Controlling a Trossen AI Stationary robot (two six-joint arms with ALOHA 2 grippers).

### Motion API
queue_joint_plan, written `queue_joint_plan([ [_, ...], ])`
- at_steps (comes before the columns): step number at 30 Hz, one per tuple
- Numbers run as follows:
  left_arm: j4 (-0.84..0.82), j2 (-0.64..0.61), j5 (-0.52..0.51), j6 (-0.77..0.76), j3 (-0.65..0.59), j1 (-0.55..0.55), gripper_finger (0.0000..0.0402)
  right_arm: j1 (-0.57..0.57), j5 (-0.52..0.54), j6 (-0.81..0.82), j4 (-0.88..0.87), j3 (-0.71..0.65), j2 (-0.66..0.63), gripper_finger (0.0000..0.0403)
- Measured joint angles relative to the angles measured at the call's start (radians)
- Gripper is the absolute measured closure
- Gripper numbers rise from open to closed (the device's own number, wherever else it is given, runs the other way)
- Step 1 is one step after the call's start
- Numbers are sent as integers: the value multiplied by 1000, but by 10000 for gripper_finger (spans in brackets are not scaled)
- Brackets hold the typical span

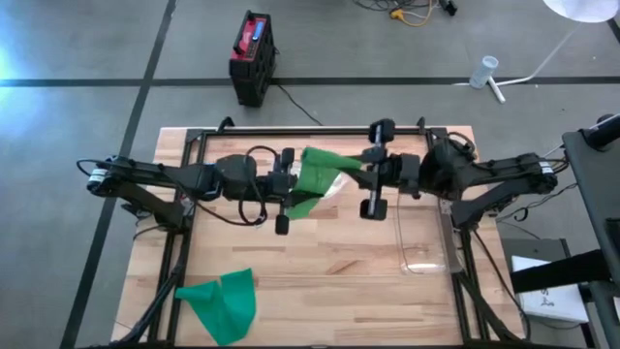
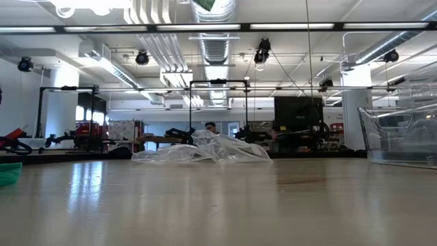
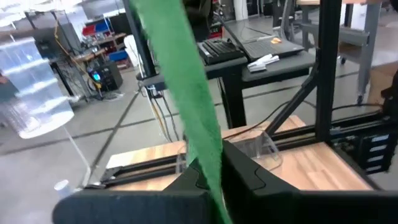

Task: Roll bandage
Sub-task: Roll the green bandage

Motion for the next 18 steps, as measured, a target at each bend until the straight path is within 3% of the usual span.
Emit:
queue_joint_plan([
  [9, -13, -70, 0, 52, 0, 0, 384, 2, 88, -334, -165, 1, 5, 374],
  [18, -20, -119, 0, -45, 12, 0, 273, 3, 78, -700, -171, -6, 8, 374],
])
